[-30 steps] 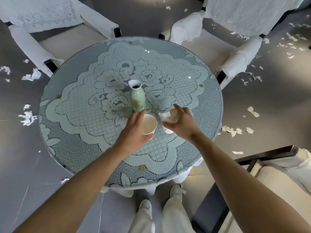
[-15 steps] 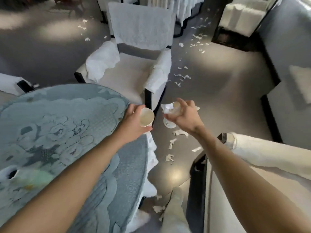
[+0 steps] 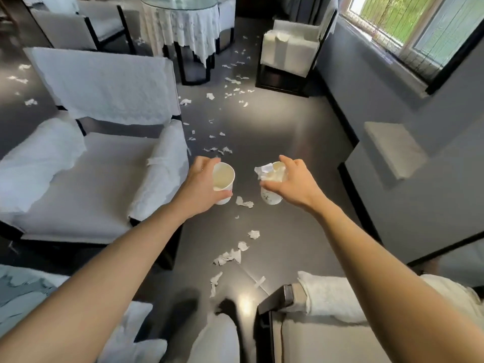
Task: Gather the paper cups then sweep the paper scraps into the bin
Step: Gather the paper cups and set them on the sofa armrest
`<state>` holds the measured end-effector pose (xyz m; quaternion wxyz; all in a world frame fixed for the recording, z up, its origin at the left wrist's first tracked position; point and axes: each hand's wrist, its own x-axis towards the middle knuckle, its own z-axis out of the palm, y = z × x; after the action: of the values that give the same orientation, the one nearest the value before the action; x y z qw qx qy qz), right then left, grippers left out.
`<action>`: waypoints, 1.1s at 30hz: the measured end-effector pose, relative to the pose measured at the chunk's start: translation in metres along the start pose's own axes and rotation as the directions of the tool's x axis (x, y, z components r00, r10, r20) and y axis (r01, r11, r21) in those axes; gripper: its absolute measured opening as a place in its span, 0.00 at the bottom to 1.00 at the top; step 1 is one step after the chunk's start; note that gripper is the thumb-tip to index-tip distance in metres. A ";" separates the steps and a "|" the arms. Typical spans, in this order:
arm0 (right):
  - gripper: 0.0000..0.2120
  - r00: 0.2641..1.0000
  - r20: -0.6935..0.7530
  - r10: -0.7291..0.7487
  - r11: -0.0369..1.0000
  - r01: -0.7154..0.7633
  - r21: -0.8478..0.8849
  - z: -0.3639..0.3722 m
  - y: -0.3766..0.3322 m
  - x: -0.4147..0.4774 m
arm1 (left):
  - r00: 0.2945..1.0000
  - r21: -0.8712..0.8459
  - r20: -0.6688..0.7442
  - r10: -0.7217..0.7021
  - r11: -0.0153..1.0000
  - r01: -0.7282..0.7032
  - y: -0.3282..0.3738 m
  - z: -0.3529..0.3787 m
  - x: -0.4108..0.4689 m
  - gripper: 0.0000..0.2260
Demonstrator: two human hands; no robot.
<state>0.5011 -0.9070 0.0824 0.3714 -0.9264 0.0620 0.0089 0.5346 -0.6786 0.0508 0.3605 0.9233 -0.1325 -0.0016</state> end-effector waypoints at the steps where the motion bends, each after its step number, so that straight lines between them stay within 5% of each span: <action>1: 0.43 1.000 -0.009 0.004 1.000 -0.004 0.001 -0.004 0.003 0.020 | 1.000 -0.004 0.009 0.011 1.000 -0.011 0.001 0.003 0.025 0.37; 9: 0.43 0.996 -0.067 0.053 0.998 -0.051 0.026 -0.008 0.031 0.246 | 0.988 0.010 0.104 0.113 0.993 -0.114 -0.030 0.036 0.282 0.37; 22: 0.44 0.987 -0.100 0.125 0.986 -0.113 0.119 -0.062 -0.011 0.721 | 0.974 0.050 0.203 0.100 0.992 -0.113 -0.072 -0.007 0.765 0.35; 33: 0.44 0.998 -0.050 0.022 0.994 -0.017 0.105 -0.110 -0.003 1.121 | 0.985 0.032 0.129 0.113 0.992 -0.118 -0.095 0.010 1.149 0.37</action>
<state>1.6105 -1.1026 0.0941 0.4173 -0.9050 0.0810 -0.0144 1.6660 -0.9005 0.0864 0.3325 0.9190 -0.2086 -0.0368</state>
